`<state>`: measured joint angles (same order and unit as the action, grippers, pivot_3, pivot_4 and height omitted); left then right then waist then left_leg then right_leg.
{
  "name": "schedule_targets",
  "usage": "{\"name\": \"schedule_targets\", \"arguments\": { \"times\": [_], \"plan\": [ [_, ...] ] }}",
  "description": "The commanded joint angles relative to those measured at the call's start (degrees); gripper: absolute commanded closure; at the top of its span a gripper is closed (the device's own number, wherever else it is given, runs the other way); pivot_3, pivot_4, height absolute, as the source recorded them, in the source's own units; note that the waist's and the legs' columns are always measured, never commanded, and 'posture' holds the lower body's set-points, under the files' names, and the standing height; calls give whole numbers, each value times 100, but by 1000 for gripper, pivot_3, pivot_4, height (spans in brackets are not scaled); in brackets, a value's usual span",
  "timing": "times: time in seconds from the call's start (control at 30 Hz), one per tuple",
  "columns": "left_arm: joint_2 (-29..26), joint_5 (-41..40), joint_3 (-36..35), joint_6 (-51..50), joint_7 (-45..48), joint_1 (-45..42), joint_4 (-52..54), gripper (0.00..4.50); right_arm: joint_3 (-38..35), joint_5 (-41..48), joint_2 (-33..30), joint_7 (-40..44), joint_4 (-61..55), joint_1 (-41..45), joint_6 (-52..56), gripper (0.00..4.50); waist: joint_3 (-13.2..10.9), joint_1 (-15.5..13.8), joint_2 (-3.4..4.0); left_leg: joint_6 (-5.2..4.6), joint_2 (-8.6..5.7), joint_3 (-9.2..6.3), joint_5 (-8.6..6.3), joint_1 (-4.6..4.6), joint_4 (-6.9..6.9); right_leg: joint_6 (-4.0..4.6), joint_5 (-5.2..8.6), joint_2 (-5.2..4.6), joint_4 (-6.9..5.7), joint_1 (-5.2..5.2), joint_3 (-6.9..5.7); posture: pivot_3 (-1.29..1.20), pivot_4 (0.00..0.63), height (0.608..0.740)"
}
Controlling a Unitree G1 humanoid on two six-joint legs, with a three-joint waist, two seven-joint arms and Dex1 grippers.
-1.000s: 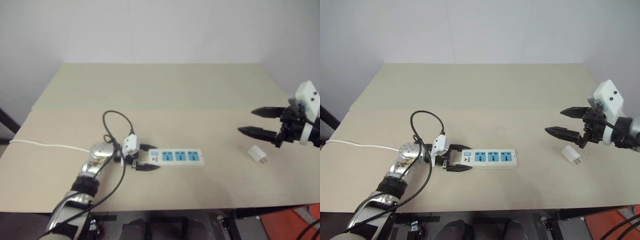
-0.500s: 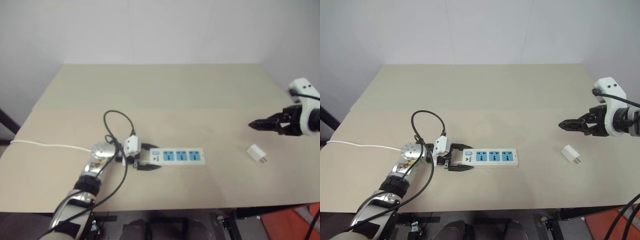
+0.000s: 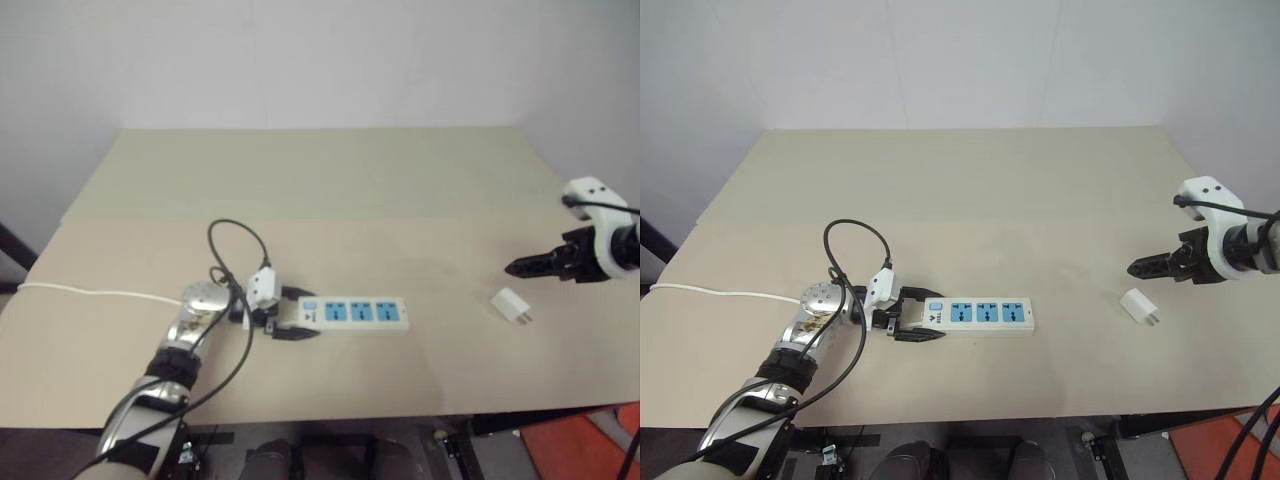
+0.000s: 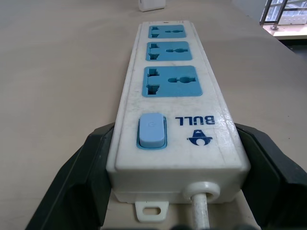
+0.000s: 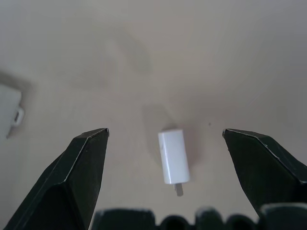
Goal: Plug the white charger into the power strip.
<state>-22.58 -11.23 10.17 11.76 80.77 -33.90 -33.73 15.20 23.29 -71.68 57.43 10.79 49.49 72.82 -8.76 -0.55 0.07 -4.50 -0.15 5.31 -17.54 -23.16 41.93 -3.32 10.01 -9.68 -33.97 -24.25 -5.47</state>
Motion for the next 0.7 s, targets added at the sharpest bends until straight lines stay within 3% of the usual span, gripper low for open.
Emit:
{"name": "schedule_targets", "arguments": {
  "times": [0.03,0.37,0.7],
  "plan": [
    [-31,243,224,-130,32,17,-102,1228,562,-516,-32,538,354,553,-320,0,0,-1,1,0,0,0,0,0,0,0,0,0,0,-2,1,0,150,740],
    [-111,249,240,-204,-20,201,98,1228,2471,-2106,747,2378,2174,1891,-1200,0,2,15,3,1,-2,0,1,-6,0,0,0,2,-7,-5,-2,0,150,740],
    [-212,217,224,-419,-211,534,580,1228,2580,-2934,1407,2878,3344,1940,-1939,0,3,92,5,12,-2,0,7,-6,-1,-2,0,8,-8,-4,-4,0,150,740]
  ]
}}
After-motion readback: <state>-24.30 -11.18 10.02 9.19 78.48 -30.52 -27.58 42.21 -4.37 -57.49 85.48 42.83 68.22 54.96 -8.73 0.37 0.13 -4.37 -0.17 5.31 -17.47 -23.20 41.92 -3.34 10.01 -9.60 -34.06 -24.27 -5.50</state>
